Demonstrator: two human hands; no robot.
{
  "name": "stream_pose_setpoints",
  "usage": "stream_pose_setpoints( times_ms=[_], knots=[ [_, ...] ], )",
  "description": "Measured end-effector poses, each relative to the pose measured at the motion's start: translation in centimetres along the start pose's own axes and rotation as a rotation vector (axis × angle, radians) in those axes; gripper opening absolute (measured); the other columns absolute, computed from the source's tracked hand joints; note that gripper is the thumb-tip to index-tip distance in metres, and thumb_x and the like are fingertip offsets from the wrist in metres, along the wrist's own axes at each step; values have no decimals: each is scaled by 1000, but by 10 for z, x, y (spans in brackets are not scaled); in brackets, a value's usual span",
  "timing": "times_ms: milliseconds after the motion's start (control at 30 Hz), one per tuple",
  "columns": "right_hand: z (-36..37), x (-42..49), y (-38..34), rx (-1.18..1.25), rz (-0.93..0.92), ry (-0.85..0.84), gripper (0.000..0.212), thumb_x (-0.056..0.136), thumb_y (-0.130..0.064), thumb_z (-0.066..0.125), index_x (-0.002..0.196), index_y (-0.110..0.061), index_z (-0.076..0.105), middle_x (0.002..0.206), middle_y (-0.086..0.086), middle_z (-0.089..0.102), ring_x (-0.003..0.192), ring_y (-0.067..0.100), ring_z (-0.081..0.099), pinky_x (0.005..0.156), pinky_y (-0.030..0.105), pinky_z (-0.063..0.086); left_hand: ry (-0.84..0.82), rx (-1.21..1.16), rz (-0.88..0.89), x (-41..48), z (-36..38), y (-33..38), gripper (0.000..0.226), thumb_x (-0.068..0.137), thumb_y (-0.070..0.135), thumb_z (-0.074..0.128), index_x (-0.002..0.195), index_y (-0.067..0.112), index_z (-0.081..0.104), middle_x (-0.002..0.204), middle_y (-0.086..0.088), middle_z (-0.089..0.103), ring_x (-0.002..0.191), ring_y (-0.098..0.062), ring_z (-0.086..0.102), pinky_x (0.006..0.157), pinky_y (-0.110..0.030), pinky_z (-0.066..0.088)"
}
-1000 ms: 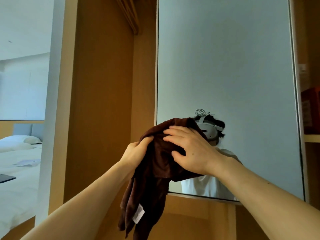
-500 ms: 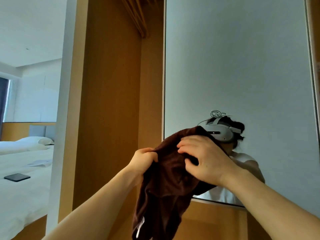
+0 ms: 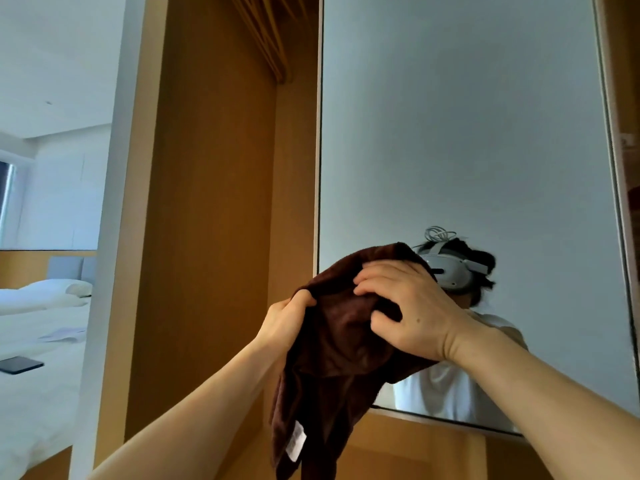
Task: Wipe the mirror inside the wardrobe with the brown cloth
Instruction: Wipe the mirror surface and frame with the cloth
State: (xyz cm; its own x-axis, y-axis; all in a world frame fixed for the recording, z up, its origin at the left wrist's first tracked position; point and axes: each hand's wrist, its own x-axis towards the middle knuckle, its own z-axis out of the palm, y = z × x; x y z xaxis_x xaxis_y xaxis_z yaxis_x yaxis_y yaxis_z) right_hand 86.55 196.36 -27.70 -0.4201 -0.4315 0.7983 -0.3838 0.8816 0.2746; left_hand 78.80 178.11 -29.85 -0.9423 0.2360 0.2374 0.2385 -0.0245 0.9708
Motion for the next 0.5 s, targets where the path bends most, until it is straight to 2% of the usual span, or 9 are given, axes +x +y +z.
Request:
stream_pose_setpoints(
  times_ms=[100,167,233,300,367,433,500],
  knots=[
    [-10,11,-5,275,167,112,22,81,-33,54,87,-27,74,100,-18,68,105,-5,55,99,23,39,-20,33,11,-6,0,2,25,89,33,48,95,16,65,97,-8,70,92,-27,65,90,-39,50],
    [-21,18,-7,343,280,65,15,81,-30,59,81,-33,74,93,-20,68,97,-4,59,94,24,43,-34,46,20,-11,2,2,23,91,32,45,97,18,62,100,-7,68,94,-26,64,85,-36,50],
    [-27,18,-10,213,201,19,14,78,-27,60,83,-32,72,94,-19,67,97,1,59,94,27,43,-43,47,35,-17,2,4,22,92,31,43,99,19,60,101,-6,68,94,-24,63,81,-34,50],
    [-25,7,-11,-53,7,-16,22,74,-24,58,91,-26,71,101,-15,66,106,8,57,101,26,31,-35,82,84,-22,0,5,22,93,29,42,102,20,60,101,-4,68,94,-22,64,83,-34,50],
    [-23,-6,-7,-252,-113,-27,26,74,-22,62,99,-25,70,109,-11,64,114,10,50,104,29,19,-28,154,167,-24,-3,5,21,96,27,43,104,21,60,100,-2,68,93,-20,65,85,-35,52],
    [-25,-13,-4,-337,-137,-5,28,75,-19,70,102,-24,69,113,-9,62,117,11,48,106,37,20,-23,240,248,-25,-6,3,19,98,31,45,100,23,62,96,-2,70,90,-19,67,85,-36,54],
    [-24,-14,1,-371,-119,44,31,71,-16,75,101,-24,70,112,-9,63,117,12,48,104,40,23,-11,300,291,-25,-6,2,23,97,39,48,94,23,64,92,-1,71,85,-18,68,82,-36,57]
  ],
)
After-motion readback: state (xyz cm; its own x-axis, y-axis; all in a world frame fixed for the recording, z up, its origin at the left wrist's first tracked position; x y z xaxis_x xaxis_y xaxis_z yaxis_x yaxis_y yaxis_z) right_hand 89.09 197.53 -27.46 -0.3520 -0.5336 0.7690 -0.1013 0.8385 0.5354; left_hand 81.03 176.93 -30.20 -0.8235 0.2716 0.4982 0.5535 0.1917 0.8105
